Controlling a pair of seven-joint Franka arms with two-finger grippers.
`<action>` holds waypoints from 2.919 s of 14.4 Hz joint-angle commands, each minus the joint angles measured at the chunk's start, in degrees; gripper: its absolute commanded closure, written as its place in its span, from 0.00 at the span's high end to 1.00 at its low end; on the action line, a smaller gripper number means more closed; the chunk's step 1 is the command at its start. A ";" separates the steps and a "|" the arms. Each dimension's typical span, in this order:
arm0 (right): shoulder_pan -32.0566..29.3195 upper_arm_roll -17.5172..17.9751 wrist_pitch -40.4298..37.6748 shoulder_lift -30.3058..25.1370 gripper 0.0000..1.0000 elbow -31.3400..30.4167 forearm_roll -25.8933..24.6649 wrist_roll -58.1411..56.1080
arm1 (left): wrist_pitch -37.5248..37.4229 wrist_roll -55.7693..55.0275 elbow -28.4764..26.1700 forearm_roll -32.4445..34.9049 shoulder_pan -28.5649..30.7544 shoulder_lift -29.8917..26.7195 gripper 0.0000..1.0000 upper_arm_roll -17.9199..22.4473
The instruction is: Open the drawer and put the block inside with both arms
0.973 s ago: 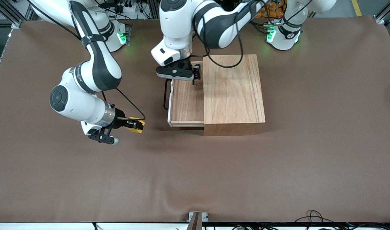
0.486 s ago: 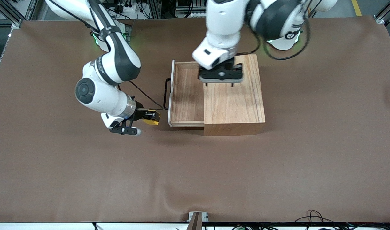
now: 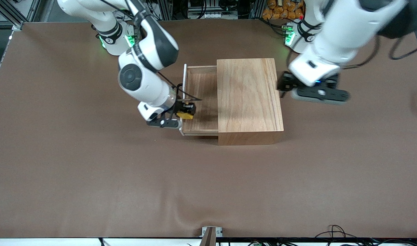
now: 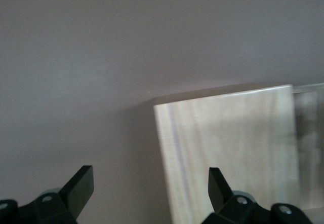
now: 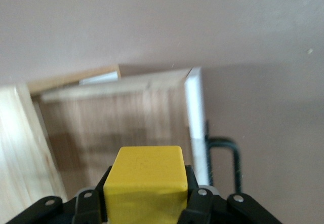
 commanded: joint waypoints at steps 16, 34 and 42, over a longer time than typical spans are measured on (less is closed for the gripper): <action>6.52 -2.53 3.18 3.36 1.00 -0.06 -3.36 6.06 | -7.82 9.37 -4.49 -1.30 15.56 -11.14 1.00 -0.11; -12.90 -14.84 -17.03 -15.28 1.00 -0.86 -14.53 -21.95 | -7.65 9.46 -1.41 -0.52 16.61 -7.98 1.00 0.07; -34.95 -2.74 -24.14 -21.43 1.00 -0.59 -17.84 -32.26 | -7.65 11.39 -1.41 -0.43 16.00 -7.36 1.00 6.74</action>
